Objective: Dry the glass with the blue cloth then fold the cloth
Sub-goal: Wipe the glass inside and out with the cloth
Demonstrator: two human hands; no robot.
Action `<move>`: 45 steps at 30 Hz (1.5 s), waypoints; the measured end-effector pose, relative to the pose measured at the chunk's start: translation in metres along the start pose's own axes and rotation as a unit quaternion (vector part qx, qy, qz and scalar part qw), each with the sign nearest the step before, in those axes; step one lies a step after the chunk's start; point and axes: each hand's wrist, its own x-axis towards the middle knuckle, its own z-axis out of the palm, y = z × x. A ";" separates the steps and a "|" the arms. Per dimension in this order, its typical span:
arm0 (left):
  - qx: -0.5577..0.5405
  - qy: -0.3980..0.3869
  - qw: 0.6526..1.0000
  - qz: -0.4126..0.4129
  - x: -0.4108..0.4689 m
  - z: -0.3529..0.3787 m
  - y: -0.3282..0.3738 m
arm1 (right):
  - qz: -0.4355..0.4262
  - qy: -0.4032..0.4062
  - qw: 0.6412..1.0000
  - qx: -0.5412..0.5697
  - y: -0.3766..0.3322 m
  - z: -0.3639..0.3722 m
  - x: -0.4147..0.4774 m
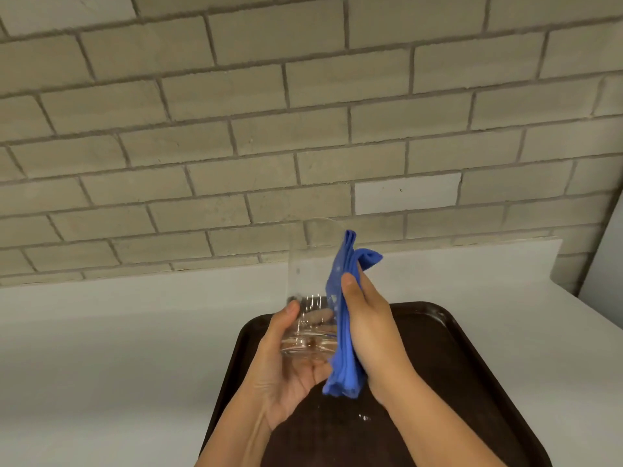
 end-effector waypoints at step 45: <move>-0.087 -0.035 0.995 0.028 -0.023 0.020 0.016 | -0.158 -0.080 0.984 -0.038 -0.046 0.021 0.022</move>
